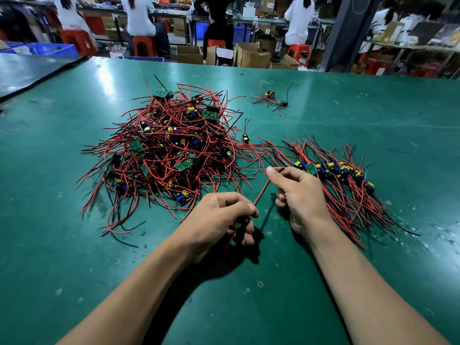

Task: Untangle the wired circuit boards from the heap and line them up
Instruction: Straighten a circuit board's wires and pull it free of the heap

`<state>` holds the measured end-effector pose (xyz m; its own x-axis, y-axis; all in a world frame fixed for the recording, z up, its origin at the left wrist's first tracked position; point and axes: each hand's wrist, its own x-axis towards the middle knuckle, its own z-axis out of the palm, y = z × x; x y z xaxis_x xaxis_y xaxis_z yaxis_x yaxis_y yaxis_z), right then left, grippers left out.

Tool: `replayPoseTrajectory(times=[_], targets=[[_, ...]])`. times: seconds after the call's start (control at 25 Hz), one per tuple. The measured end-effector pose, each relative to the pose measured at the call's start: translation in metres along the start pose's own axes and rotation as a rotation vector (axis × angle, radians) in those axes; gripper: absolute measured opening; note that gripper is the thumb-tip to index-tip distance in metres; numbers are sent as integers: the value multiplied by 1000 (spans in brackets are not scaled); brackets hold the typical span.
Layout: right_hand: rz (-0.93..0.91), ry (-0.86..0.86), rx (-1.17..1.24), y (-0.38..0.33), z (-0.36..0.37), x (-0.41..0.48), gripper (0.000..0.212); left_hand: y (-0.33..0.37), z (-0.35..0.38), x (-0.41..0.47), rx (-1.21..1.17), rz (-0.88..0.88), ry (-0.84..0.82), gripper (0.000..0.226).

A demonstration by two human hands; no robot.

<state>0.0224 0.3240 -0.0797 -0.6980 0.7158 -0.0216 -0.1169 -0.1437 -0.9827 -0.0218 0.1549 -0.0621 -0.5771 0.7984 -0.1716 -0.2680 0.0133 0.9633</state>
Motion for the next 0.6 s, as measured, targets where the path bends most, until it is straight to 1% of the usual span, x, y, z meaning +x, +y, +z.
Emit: replayPoseTrajectory(times=[0.16,0.32,0.4,0.48,0.56,0.6], targets=[[-70,54,-18,1,0,2,36,0,-1,0,-6,-6,7,16],[-43,76,118,-2,4,1,26,1,-1,1,-13,-12,12,15],[25,54,188,-5,4,1,29,1,-2,1,-19,-13,13,15],[147,18,237,-9,2,1,33,1,-2,0,-17,-12,4,14],[250,-5,265,-13,0,2,38,1,-2,-2,-8,-9,-9,13],[271,-7,265,-14,-1,2,39,1,-2,-3,-5,-10,-12,13]])
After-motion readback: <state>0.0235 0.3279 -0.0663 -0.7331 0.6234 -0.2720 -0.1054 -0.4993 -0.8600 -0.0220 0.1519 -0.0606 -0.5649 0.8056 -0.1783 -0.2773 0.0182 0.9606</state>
